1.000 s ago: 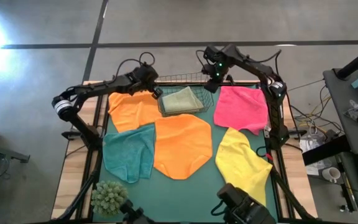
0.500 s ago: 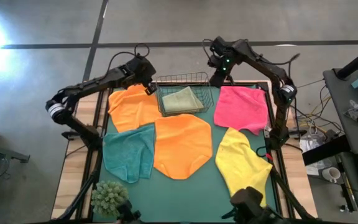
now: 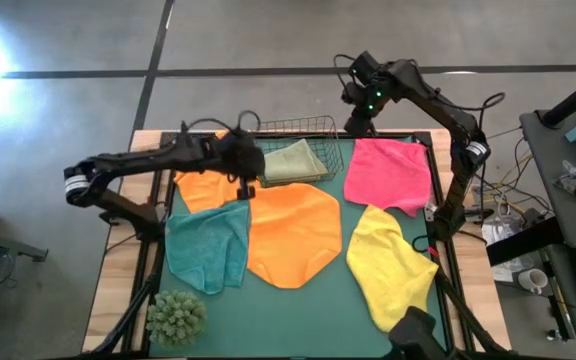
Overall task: Fold microfiber towels
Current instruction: Fold the orange microfiber cloth
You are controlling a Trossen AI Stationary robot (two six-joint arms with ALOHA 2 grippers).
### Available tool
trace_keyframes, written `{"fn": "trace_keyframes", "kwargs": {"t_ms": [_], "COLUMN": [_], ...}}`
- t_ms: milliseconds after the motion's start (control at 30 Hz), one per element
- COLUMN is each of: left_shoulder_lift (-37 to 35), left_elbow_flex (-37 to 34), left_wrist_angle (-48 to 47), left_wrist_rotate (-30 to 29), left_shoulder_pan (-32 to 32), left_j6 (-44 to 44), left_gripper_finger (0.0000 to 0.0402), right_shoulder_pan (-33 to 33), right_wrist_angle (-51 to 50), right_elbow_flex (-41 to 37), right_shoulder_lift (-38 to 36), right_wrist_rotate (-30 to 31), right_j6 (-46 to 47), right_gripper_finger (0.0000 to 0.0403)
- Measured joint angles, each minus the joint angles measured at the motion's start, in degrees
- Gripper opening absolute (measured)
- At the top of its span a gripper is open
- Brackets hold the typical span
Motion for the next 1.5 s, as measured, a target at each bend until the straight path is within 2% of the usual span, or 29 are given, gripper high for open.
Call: {"fn": "trace_keyframes", "kwargs": {"t_ms": [133,367,667,867,1167,1267,1500], "left_shoulder_lift": [2.33,6.44,10.37,10.37,3.33,0.07,-5.04], "left_elbow_flex": [-0.85,-0.87,-0.87,-0.13,1.16,1.12,-0.02], "left_wrist_angle": [0.07,0.59,3.54,4.86,1.39,0.86,-1.76], "left_wrist_rotate": [1.6,2.16,-8.62,-9.03,-9.18,-9.4,-9.36], "left_shoulder_pan": [-2.23,-2.86,-2.6,-2.37,-2.97,-3.88,-6.74], "left_j6": [-3.87,-4.0,-3.53,-3.59,-5.42,-8.32,-8.53], "left_gripper_finger": [0.0028,0.0028,0.0028,0.0028,0.0028,0.0028,0.0028], "right_shoulder_pan": [0.0,0.0,0.0,0.24,3.73,6.67,15.32], "right_wrist_angle": [0.01,0.0,-0.02,0.0,-0.38,0.1,0.69], "right_elbow_flex": [-0.01,-0.5,-3.51,-6.88,-9.07,-10.07,-15.25], "right_shoulder_lift": [0.07,0.13,0.09,-0.09,-5.24,-8.38,-15.18], "right_wrist_rotate": [-0.01,-0.04,-0.13,-0.12,-0.39,-0.49,-0.44], "right_j6": [-1.18,-1.81,-1.81,-1.74,-1.53,-0.37,4.49], "right_gripper_finger": [0.0009,0.0009,0.0009,0.0009,0.0009,0.0009,0.0009]}}
